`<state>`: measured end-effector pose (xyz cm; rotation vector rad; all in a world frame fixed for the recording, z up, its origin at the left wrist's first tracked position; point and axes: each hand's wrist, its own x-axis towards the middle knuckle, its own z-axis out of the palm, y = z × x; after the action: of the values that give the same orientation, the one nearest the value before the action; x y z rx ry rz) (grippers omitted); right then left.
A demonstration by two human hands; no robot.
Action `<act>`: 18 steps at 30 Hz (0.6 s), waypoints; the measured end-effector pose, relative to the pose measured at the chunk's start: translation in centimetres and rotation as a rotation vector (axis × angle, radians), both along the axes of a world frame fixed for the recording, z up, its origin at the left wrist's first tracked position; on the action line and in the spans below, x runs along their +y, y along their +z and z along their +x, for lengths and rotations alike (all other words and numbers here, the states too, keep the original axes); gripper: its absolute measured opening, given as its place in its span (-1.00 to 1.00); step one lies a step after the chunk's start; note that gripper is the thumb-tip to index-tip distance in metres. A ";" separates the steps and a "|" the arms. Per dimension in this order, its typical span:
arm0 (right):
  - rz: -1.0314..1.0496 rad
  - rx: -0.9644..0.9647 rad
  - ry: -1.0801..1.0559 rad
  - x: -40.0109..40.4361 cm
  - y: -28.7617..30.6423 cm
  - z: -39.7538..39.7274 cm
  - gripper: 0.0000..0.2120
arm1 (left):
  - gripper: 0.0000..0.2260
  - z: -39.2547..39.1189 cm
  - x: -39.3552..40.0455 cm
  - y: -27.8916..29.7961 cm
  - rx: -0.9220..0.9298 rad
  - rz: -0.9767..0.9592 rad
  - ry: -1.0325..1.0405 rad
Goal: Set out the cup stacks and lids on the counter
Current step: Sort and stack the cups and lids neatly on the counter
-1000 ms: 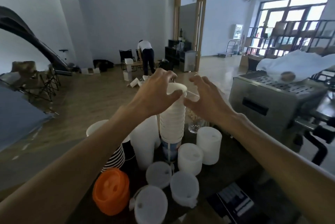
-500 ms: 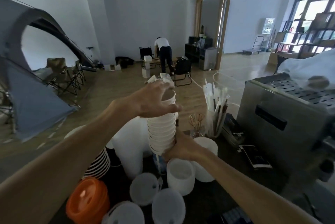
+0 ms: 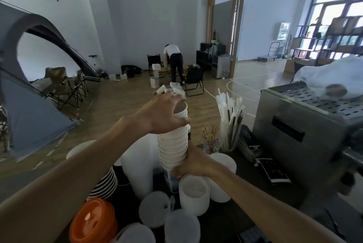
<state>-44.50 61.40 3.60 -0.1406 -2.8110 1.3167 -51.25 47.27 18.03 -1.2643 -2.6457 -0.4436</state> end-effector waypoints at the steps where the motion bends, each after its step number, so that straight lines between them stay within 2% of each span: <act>1: 0.003 0.003 -0.007 -0.1 -0.1 -0.1 -0.21 | -0.36 0.0 -0.1 0.0 0.010 0.011 0.002; 6: 0.004 0.066 -0.039 -0.3 0.3 0.2 -0.27 | -0.39 0.7 -0.5 1.1 0.061 0.058 -0.043; 8: 0.009 0.131 -0.051 0.0 1.7 0.6 -0.23 | -0.40 1.1 -0.8 2.8 0.095 0.102 -0.059; 15: 0.171 0.403 -0.141 2.9 9.3 0.4 -0.01 | -0.51 3.1 -2.1 8.5 0.236 0.478 -0.102; 18: 0.245 0.428 -0.143 4.1 11.4 0.3 -0.05 | -0.47 3.5 -2.5 8.1 0.272 0.529 -0.105</act>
<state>-44.25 65.52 15.04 -0.0440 -2.5118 0.8423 -47.73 44.74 26.17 -1.1875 -2.0534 -0.8510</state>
